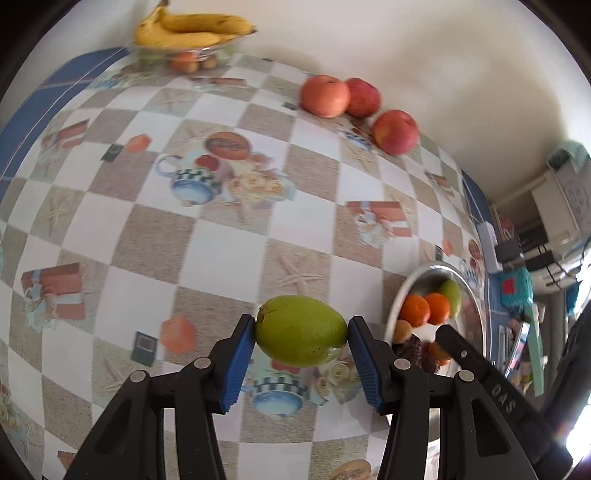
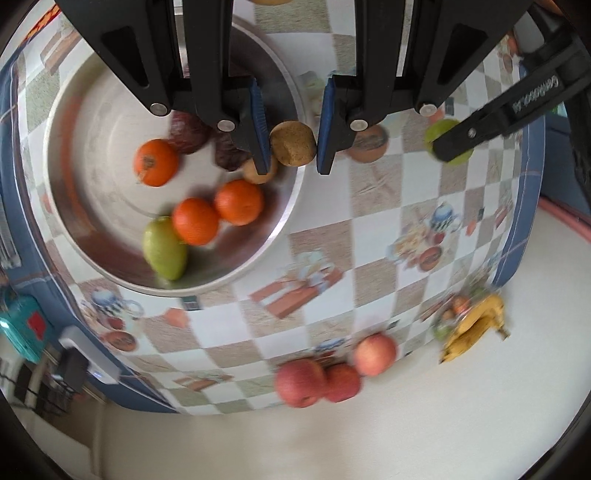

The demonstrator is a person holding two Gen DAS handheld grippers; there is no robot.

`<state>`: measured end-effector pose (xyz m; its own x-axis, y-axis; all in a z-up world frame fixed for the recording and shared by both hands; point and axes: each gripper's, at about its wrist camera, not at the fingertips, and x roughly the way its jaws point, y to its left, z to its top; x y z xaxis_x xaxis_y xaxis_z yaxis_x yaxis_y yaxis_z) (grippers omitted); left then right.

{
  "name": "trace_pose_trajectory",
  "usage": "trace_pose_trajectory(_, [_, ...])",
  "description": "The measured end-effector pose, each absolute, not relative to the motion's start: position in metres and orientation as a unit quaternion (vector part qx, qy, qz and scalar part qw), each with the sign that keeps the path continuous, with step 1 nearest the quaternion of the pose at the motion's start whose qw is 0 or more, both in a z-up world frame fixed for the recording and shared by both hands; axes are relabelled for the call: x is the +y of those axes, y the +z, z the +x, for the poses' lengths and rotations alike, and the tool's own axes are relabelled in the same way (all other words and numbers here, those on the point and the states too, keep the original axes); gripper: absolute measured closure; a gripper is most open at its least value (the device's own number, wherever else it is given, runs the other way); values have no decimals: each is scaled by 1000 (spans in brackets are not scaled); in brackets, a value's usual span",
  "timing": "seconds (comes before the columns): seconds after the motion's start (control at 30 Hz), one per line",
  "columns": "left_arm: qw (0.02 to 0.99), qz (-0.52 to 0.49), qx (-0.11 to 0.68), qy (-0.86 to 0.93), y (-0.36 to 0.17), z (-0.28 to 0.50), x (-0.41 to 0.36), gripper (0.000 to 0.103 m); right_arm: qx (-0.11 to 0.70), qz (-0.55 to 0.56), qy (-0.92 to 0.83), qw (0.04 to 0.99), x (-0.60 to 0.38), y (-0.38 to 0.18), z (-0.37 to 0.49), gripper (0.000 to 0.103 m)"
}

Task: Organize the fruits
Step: 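Carry the pear and potato over the steel bowl and release both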

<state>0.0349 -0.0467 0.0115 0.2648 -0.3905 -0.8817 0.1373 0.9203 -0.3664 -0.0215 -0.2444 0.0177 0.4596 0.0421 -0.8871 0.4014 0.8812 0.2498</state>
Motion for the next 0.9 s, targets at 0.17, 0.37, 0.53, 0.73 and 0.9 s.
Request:
trace_pose_trajectory(0.17, [793,-66,571,-199,16,23,-77,48,500,236,-157,818,-276,18,-32,76])
trace_pose_trajectory(0.37, [787,-41,562,-251,18,5,-112,48,495,268,-215,798,-318,10,-53,76])
trace_pose_trajectory(0.53, [783,-26,555,-280,19,-6,-135,48,494,303,-245,778,-344,1,-70,76])
trace_pose_trajectory(0.73, [789,1,529,-312,23,-19,-161,48,480,304,-256,782,-355,4,-79,76])
trace_pose_trajectory(0.9, [792,25,521,-319,20,-24,-172,48,477,299,-255,787,-357,6,-81,76])
